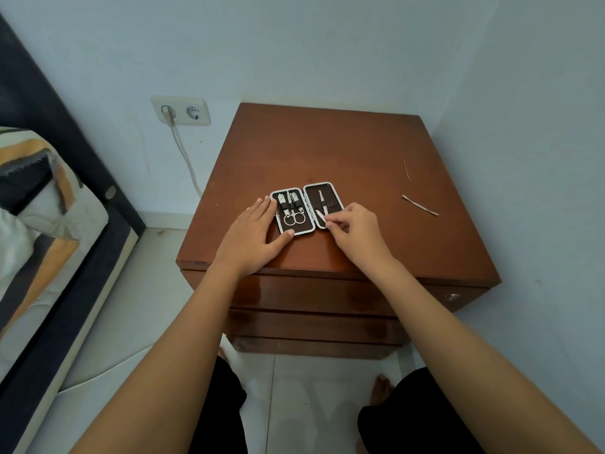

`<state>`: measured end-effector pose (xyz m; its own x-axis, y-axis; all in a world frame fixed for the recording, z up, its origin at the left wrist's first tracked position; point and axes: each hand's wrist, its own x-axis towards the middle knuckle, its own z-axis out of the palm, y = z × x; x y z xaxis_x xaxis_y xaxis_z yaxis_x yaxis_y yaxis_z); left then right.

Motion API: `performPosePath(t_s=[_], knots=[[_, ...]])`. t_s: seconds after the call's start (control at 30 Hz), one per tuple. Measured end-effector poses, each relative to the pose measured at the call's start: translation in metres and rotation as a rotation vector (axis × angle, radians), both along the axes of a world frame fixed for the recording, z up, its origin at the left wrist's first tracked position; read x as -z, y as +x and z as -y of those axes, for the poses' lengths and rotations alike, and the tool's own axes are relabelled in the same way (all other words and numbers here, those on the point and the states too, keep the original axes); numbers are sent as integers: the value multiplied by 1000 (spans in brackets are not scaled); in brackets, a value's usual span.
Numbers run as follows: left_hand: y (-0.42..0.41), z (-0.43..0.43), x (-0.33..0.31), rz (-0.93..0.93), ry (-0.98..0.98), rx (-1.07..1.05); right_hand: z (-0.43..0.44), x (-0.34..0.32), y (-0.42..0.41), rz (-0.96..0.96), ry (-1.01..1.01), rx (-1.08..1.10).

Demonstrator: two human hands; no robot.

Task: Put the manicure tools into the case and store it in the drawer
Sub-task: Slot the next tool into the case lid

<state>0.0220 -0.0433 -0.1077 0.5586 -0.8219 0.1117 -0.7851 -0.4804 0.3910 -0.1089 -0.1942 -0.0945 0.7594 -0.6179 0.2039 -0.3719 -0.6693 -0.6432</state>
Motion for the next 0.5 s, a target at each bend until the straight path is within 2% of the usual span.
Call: performPosePath(t_s=[0.27, 0.37, 0.5], knots=[[0, 0, 1, 4, 1, 2, -26, 1, 2, -117, -266, -28], [1, 0, 1, 1, 3, 1, -27, 2, 1, -125, -256, -47], [1, 0, 1, 3, 7, 2, -24, 2, -10, -42, -218, -53]])
